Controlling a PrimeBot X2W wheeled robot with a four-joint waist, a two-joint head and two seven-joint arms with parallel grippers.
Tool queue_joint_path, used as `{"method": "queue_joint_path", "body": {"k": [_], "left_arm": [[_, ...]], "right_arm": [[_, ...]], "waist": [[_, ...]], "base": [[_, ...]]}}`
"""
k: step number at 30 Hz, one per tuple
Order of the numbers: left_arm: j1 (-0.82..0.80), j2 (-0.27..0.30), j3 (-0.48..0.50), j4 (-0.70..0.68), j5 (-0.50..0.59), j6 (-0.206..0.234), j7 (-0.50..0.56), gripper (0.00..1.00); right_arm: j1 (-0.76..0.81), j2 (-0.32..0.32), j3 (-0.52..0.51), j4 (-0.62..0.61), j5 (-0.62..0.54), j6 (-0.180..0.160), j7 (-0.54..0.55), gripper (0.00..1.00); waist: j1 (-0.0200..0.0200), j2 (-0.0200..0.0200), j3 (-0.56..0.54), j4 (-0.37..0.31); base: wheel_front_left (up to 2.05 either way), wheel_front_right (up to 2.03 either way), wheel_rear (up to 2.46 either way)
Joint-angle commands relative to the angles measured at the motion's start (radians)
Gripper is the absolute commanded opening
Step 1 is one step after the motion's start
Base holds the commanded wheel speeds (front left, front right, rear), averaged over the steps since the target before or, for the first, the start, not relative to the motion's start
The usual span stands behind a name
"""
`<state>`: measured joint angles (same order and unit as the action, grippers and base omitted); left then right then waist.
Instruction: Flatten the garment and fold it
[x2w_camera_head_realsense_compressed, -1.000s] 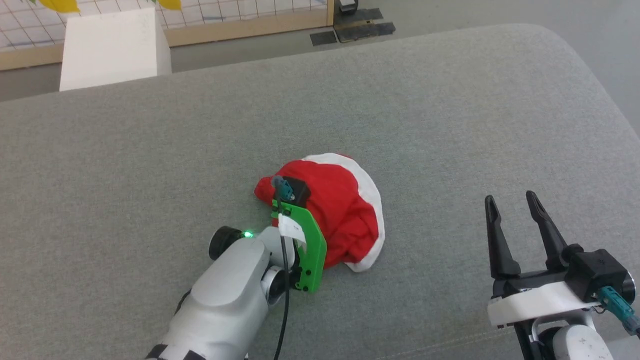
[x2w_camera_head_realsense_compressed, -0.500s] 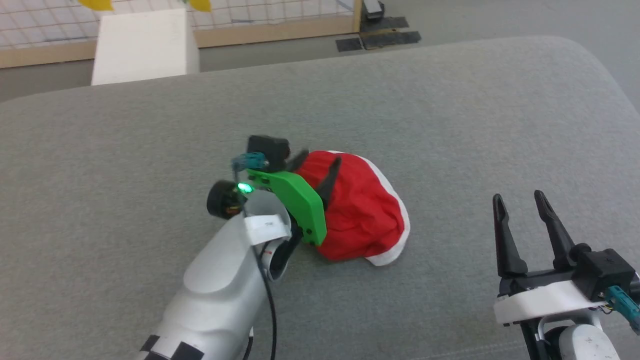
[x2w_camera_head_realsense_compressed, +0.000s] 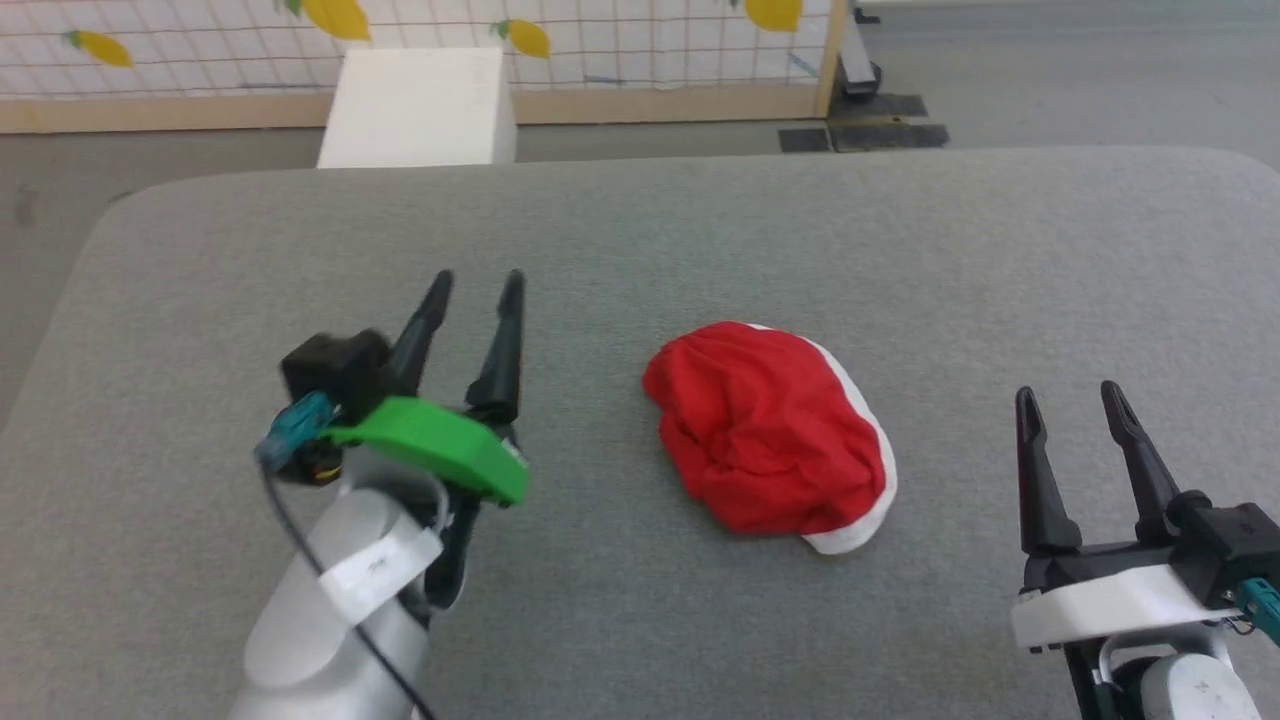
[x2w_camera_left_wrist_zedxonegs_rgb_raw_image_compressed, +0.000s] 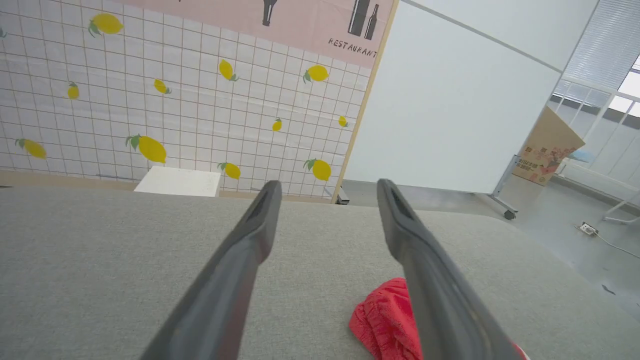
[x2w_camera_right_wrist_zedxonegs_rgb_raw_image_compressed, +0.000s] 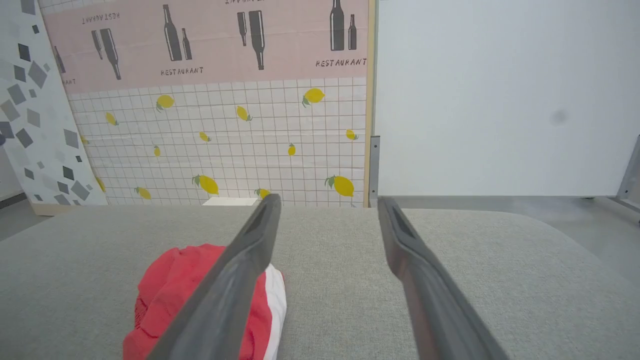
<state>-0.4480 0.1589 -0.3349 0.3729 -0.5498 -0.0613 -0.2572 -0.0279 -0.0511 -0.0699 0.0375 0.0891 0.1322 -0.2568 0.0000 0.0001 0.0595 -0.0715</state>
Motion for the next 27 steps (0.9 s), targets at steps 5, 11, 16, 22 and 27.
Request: {"method": "queue_joint_path", "body": {"k": [5, 11, 16, 22, 27], "left_arm": [[0.150, -0.015, 0.111, -0.094, 0.072, -0.023, -0.004, 1.00], [0.266, -0.051, 0.220, -0.156, 0.133, -0.046, -0.004, 1.00], [0.325, -0.066, 0.267, -0.166, 0.186, -0.058, -0.004, 1.00], [0.368, -0.084, 0.292, -0.185, 0.232, -0.065, -0.004, 1.00], [0.381, -0.096, 0.303, -0.218, 0.264, -0.067, -0.004, 1.00]], "right_arm": [[0.021, 0.001, -0.019, -0.009, -0.008, -0.002, -0.005, 1.00], [0.026, 0.001, -0.024, -0.004, -0.007, -0.002, -0.005, 1.00], [0.030, 0.001, -0.019, 0.001, -0.009, -0.002, -0.005, 1.00], [0.034, 0.001, -0.014, 0.006, -0.009, -0.002, -0.005, 1.00], [0.032, 0.001, -0.013, 0.009, -0.010, -0.002, -0.005, 1.00]], "waist": [[0.0000, -0.0001, -0.016, 0.052], [0.0000, -0.0001, -0.016, 0.067], [0.0000, -0.0001, -0.016, 0.069], [0.0000, -0.0001, -0.015, 0.068], [0.0000, -0.0001, -0.012, 0.067]], "base": [[0.00, 0.00, 0.00], [0.00, 0.00, 0.00], [0.00, 0.00, 0.00], [0.00, 0.00, 0.00], [0.00, 0.00, 0.00]]}}
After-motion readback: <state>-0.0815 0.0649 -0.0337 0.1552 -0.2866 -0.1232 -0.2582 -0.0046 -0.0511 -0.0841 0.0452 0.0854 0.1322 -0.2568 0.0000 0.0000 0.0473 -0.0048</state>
